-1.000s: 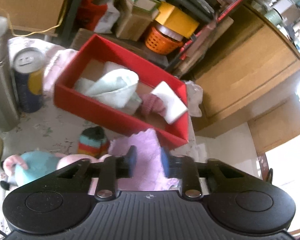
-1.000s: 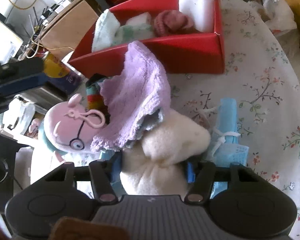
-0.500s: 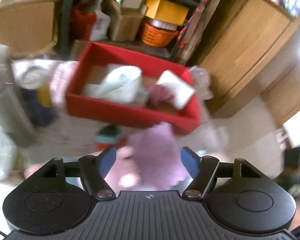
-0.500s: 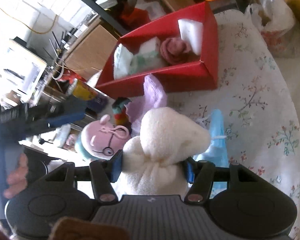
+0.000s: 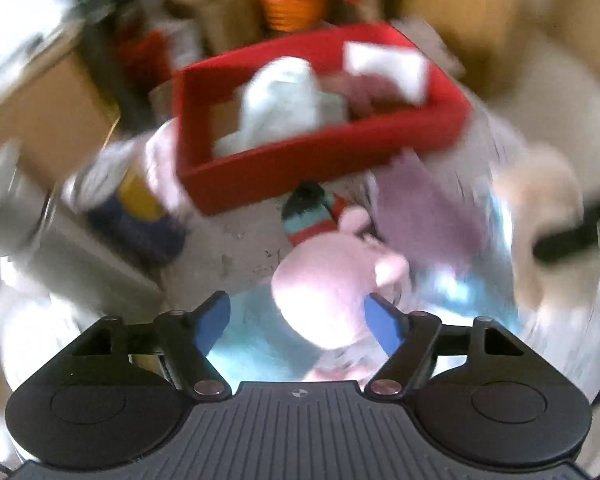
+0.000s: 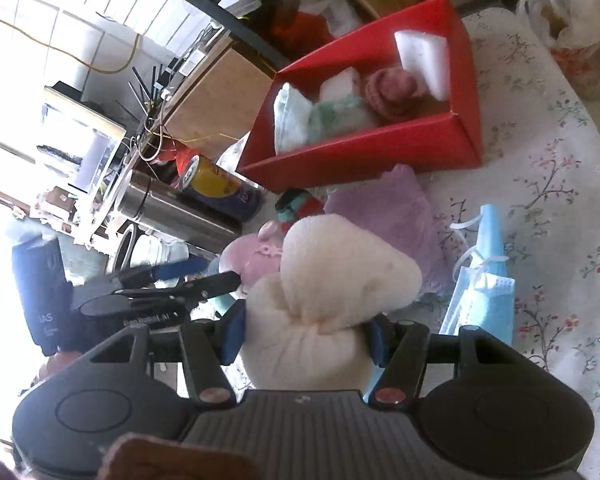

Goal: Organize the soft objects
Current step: 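Grasp the pink pig plush with the left tool while the right tool holds the cream plush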

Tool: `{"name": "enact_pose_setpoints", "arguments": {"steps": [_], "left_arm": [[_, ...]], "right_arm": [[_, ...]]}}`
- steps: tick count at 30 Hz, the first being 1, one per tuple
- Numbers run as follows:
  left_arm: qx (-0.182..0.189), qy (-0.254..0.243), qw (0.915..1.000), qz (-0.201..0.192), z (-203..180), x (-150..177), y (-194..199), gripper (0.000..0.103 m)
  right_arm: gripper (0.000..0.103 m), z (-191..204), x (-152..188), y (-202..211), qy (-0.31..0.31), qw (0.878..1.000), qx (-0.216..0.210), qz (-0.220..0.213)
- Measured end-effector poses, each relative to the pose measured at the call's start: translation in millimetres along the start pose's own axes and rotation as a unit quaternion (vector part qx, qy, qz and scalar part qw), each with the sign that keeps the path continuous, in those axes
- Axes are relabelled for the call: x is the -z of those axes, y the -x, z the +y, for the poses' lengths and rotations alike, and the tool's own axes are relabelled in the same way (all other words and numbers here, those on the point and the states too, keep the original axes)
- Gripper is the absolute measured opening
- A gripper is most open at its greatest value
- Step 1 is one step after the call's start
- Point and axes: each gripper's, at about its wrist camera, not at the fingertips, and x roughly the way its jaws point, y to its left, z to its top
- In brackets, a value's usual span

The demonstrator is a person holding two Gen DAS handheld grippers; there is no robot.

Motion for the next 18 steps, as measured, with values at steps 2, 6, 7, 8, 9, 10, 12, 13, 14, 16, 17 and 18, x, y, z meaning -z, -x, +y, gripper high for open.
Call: {"name": "enact_pose_setpoints", "arguments": {"steps": [2, 6, 7, 8, 9, 10, 12, 13, 14, 16, 17, 18], "left_arm": [[0.004, -0.054, 0.9983, 0.022, -7, -2, -11, 0.075], [-0.003, -0.089, 0.9958, 0.021, -12, -3, -40, 0.086], [-0.004, -0.091, 0.9957, 0.019, -13, -4, -44, 0.089], [0.002, -0.093, 0.9954, 0.020, -13, -6, -51, 0.089], [0.011, -0.099, 0.9947, 0.026, -14, -9, -57, 0.090], [0.018, -0.105, 0.9937, 0.036, -15, -11, -63, 0.090], [0.005, -0.121, 0.9911, 0.054, -21, -10, -76, 0.089], [-0.013, -0.128, 0.9899, 0.060, -23, -10, -82, 0.090], [-0.020, -0.121, 0.9907, 0.057, -23, -9, -83, 0.090], [-0.019, -0.103, 0.9930, 0.054, -20, -8, -78, 0.084], [-0.022, -0.097, 0.9936, 0.053, -19, -6, -73, 0.083], [-0.021, -0.084, 0.9949, 0.053, -18, -5, -69, 0.082]], "right_arm": [[0.031, -2, -1, -3, -0.002, 1.000, 0.000, 0.005], [0.031, -9, -3, -13, -0.016, 1.000, 0.004, 0.018], [0.031, -10, -3, -15, -0.017, 1.000, 0.006, 0.021], [0.031, -10, -3, -17, -0.018, 1.000, 0.009, 0.023], [0.031, -11, -3, -19, -0.018, 0.999, 0.010, 0.026], [0.031, -12, -3, -20, -0.020, 0.999, 0.010, 0.028], [0.031, -11, -4, -23, -0.020, 0.999, 0.012, 0.030], [0.031, -11, -4, -24, -0.019, 0.999, 0.013, 0.030], [0.031, -11, -5, -24, -0.020, 0.999, 0.014, 0.030], [0.031, -12, -5, -24, -0.023, 0.999, 0.016, 0.028], [0.031, -12, -5, -23, -0.023, 0.999, 0.016, 0.027], [0.031, -11, -5, -22, -0.024, 0.999, 0.016, 0.024]]}}
